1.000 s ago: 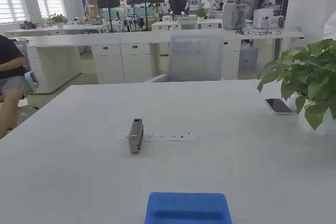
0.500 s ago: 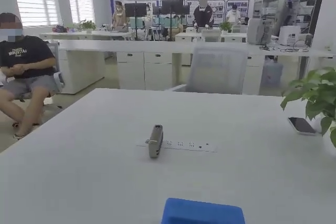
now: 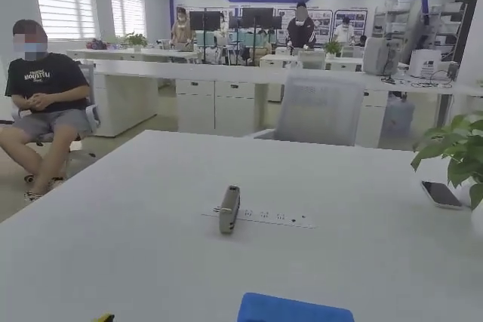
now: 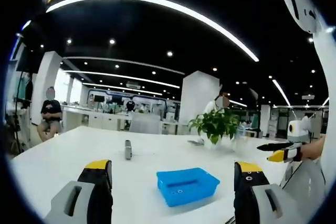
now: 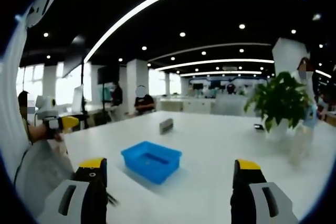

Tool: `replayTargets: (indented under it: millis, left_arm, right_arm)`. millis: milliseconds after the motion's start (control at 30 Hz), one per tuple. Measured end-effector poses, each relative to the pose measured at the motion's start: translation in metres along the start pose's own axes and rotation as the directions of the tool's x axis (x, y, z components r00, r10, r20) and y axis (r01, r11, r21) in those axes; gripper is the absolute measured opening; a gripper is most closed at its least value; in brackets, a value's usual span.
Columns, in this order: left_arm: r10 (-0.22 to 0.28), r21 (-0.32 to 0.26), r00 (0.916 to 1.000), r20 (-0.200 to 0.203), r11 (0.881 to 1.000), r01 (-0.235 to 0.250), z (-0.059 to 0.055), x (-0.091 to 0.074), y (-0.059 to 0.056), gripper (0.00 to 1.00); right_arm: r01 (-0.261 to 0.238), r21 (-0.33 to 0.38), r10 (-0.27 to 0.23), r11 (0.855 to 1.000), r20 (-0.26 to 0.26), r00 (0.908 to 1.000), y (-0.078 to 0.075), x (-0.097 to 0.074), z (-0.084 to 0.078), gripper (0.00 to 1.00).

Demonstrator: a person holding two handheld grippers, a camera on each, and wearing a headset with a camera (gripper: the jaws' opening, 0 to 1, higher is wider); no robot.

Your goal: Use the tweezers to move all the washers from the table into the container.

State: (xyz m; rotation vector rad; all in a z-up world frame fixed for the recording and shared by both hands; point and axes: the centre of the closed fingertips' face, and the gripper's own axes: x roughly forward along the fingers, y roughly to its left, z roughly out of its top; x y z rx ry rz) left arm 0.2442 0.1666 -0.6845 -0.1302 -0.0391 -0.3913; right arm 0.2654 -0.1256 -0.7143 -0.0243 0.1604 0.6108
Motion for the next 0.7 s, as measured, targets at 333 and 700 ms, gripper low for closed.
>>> replayTargets:
  millis: [333, 700]
  left_arm:
    - [-0.003, -0.078, 0.9995, -0.033, 0.997, 0.000, -0.012, 0.002, 0.001, 0.99]
    - [-0.010, -0.080, 0.9970, -0.077, 0.997, 0.004, -0.019, 0.003, -0.002, 0.99]
  right_arm:
    - [0.017, 0.004, -0.017, 1.000, -0.015, 0.9997, -0.004, -0.002, -0.003, 0.96]
    - [0.036, 0.010, -0.036, 0.999, -0.020, 0.9992, -0.008, -0.004, -0.005, 0.94]
